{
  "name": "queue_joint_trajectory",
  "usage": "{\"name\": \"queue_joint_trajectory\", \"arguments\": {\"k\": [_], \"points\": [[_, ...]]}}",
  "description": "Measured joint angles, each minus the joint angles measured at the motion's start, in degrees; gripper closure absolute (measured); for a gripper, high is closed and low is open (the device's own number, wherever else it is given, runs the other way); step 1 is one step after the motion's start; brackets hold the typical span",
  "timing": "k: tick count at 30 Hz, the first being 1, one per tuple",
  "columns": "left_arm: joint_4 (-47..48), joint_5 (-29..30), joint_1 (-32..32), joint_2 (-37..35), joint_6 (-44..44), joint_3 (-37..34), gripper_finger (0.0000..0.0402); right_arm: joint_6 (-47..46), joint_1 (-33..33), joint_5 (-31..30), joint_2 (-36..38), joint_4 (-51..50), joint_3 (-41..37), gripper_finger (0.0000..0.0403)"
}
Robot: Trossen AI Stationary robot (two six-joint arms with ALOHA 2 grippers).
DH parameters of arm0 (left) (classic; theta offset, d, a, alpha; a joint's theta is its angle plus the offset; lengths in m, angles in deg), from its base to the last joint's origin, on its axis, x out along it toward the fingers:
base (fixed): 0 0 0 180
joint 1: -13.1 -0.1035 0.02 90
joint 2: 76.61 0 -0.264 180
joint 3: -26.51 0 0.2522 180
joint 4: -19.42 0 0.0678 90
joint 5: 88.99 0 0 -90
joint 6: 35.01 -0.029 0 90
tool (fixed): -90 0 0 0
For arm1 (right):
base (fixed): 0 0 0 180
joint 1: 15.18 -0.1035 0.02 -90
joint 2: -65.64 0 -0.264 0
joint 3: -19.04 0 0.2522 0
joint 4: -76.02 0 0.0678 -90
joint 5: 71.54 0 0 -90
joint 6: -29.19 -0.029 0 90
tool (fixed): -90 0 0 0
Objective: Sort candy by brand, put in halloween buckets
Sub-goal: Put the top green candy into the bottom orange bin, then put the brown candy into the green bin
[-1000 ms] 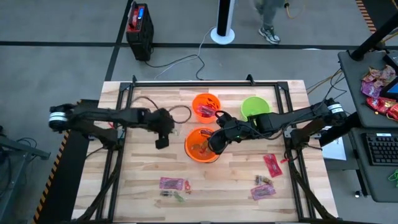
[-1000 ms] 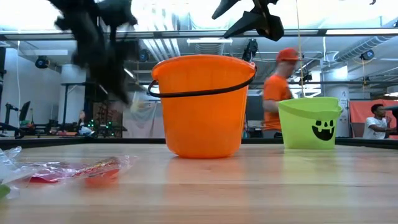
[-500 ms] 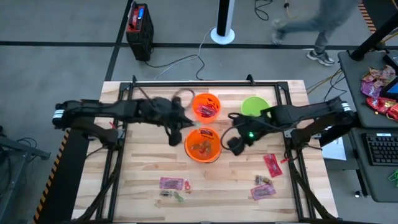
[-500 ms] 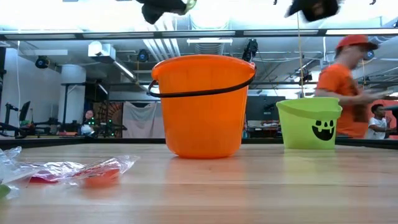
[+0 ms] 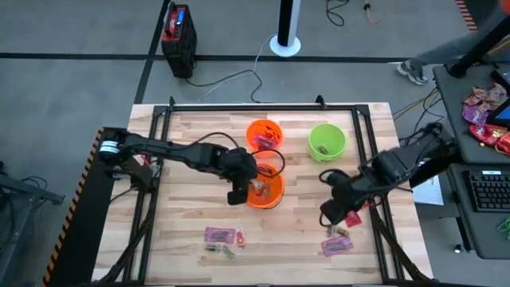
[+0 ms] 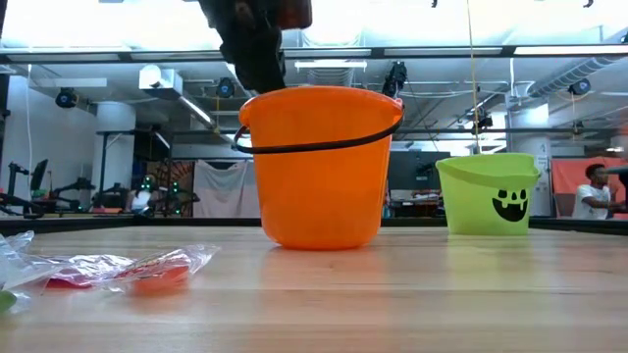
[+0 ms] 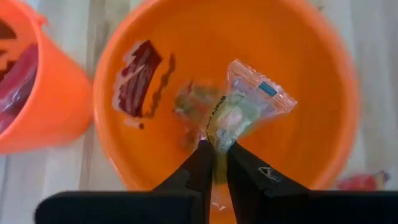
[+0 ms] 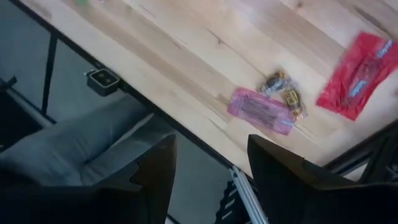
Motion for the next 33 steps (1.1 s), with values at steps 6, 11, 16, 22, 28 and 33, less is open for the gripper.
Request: {"name": "queue_joint_trajectory", "arguments": {"k": [6,11,16,22,28,33], "points": [[0.89,0.26,0.02,1.43,-0.1,2.43,0.031,-5.43,-3.65,-1.05,-3.58,-0.03,-0.86,0.0213],[2.32,0.51,0.02,0.88,-1.06,4.29,0.0248,-8.47,-5.93,-1.58,-5.65,0.47,-4.15,0.0213],[8.6,0.82,0.13,-1.48,-2.07,10.16,0.0217,-12.93,-6.84,-1.6,-5.82,6.92,-13.84,0.0212],[11.73,0.95,0.24,-7.55,0.14,16.44,0.0214,-18.3,-6.65,-2.01,-7.09,21.86,-28.28,0.0212],[12.06,3.65,0.64,-15.42,5.24,18.97,0.0214,-21.63,-6.78,-1.99,-9.64,28.11,-34.78,0.0213],[12.25,6.87,0.76,-21.6,9.43,18.79,0.0214,-20.3,-6.78,-1.66,-12.28,29.05,-35.37,0.0221]]}}
